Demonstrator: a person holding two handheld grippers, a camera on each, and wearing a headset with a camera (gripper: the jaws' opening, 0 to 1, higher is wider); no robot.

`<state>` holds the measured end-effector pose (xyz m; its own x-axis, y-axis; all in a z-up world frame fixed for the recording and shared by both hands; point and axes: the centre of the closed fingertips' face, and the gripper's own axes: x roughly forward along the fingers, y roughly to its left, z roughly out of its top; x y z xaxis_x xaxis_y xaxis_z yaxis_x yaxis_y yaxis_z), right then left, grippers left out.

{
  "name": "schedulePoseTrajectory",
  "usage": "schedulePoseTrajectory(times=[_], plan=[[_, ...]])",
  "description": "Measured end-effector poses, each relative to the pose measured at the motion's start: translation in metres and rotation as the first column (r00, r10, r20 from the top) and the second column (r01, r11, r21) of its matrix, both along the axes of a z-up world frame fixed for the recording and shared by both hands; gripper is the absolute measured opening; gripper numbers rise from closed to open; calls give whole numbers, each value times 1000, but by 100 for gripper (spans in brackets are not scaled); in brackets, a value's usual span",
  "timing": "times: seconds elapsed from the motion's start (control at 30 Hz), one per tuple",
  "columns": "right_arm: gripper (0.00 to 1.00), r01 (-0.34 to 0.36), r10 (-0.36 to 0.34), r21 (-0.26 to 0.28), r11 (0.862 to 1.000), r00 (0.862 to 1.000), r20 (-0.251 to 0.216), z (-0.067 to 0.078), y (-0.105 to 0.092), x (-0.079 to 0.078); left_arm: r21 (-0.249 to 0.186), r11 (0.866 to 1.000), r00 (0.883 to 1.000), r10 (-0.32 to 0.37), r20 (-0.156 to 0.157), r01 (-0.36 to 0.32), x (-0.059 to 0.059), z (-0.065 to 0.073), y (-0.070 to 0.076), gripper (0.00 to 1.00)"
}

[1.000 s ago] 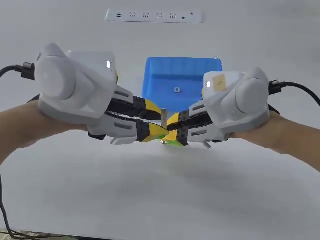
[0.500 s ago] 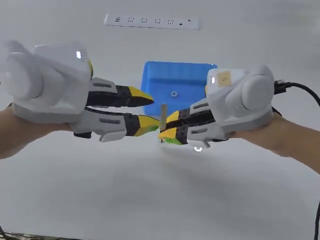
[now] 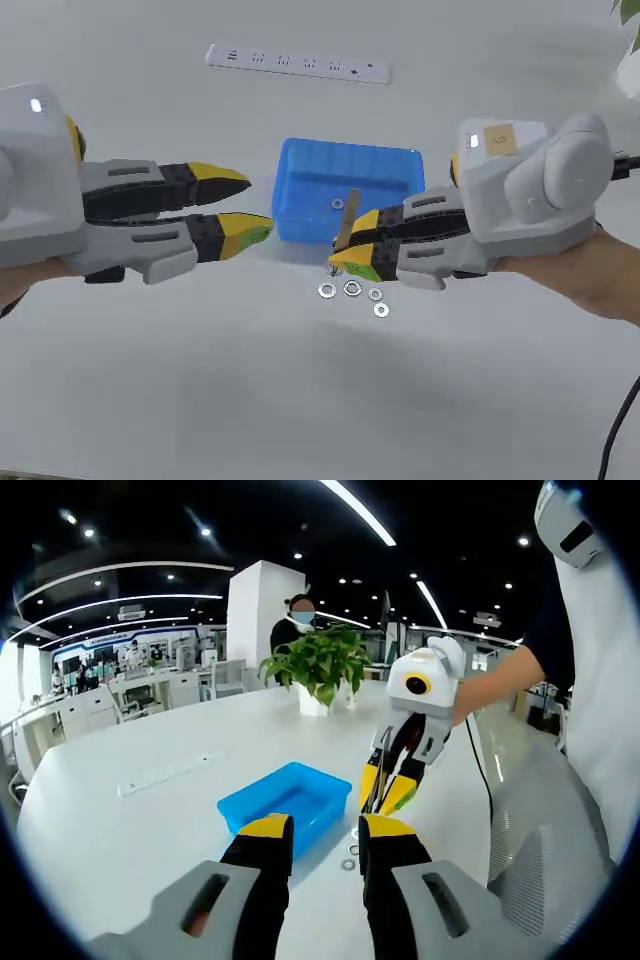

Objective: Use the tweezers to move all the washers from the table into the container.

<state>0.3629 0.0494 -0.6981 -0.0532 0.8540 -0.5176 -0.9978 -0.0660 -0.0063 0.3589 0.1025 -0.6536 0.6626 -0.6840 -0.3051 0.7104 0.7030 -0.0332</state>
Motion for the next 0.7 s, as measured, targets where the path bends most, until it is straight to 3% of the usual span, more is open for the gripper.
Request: schedulePoseTrajectory(times=[0.13,0.4,0.57,0.7], plan=[[9,6,-6,4,1000,1000,22,12,-3,6,13,1000,1000,10,-13,-10,-4,-8,4,30],[9,32,-34,41,999,997,63,41,-3,27,-9,1000,1000,16,-24,-16,-8,-12,1,30],[9,53,-56,31,998,994,89,37,-1,53,-1,1000,999,1,-37,-1,-11,-19,2,31],[9,76,-77,18,997,993,90,24,3,75,14,1000,998,-8,-57,9,-14,-26,5,35]])
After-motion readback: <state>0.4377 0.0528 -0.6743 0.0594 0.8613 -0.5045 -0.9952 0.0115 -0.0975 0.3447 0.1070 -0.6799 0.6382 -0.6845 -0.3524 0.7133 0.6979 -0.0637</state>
